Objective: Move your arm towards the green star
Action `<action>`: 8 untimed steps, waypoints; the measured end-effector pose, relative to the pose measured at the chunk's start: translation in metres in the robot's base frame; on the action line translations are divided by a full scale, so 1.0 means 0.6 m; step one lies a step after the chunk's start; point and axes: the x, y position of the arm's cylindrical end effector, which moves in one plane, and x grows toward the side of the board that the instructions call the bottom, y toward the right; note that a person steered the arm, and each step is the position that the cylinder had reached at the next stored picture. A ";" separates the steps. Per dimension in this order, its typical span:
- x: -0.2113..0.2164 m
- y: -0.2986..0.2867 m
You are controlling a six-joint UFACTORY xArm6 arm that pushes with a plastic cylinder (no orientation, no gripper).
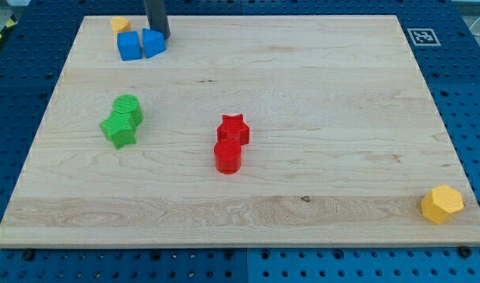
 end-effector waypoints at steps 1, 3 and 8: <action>-0.002 0.000; -0.014 0.033; 0.045 0.157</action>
